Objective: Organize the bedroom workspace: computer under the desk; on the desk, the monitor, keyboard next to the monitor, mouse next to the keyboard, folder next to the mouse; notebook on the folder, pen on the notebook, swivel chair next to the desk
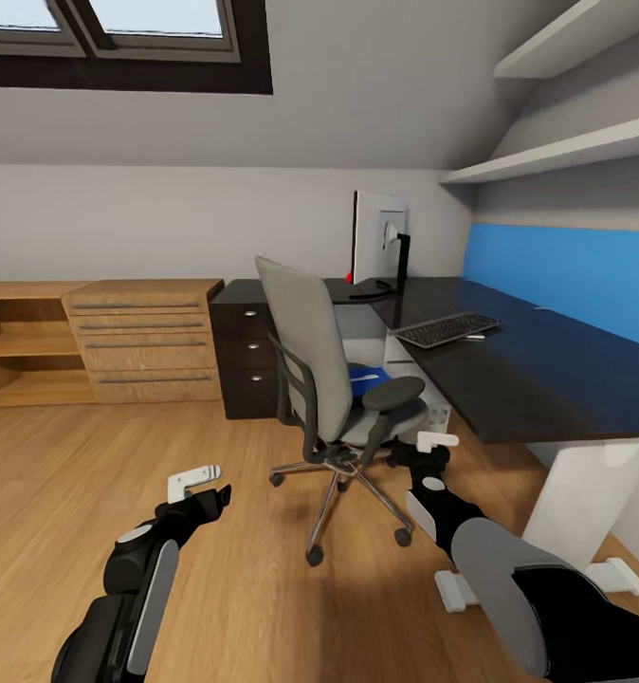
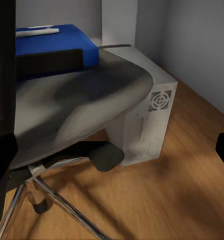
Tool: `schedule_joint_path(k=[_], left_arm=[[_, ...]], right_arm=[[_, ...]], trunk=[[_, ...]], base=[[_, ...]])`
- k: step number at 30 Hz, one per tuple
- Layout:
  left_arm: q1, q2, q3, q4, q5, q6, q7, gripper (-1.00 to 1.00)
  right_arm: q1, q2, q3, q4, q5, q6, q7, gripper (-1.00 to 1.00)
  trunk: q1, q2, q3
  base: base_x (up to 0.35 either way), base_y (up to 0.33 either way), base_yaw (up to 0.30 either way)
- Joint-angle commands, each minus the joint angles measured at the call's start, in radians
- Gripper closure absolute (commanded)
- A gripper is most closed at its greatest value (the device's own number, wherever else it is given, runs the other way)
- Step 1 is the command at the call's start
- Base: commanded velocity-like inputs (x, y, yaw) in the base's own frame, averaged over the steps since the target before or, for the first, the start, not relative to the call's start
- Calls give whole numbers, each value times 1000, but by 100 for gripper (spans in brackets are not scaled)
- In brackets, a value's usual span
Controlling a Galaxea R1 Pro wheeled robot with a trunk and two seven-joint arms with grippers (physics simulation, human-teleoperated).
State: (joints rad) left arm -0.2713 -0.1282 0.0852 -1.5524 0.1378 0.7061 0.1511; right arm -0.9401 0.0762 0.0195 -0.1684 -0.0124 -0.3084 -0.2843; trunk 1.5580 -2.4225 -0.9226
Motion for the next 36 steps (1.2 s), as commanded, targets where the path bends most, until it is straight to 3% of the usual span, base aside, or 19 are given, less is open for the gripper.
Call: schedule_joint_path(k=[1, 16, 27, 36], left_arm=[[0, -1, 1, 0, 11, 4, 7, -100], [0, -1, 1, 2, 11, 5, 7, -100], [0, -1, -1, 2, 11, 7, 7, -100], [0, -1, -1, 3, 11, 8, 7, -100]], right_arm=[[-1, 0, 2, 1, -1, -9, -4, -100], [0, 0, 3, 1, -1, -19, -4, -100], [1, 11, 8, 0, -1, -25, -6, -100], [3, 29, 8, 0, -1, -64, -10, -100]], trunk=[[0, 0, -1], [0, 0, -1], [0, 0, -1], [0, 0, 6]], base=[[9, -1, 0], [170, 0, 0], [18, 0, 1], [0, 0, 177]])
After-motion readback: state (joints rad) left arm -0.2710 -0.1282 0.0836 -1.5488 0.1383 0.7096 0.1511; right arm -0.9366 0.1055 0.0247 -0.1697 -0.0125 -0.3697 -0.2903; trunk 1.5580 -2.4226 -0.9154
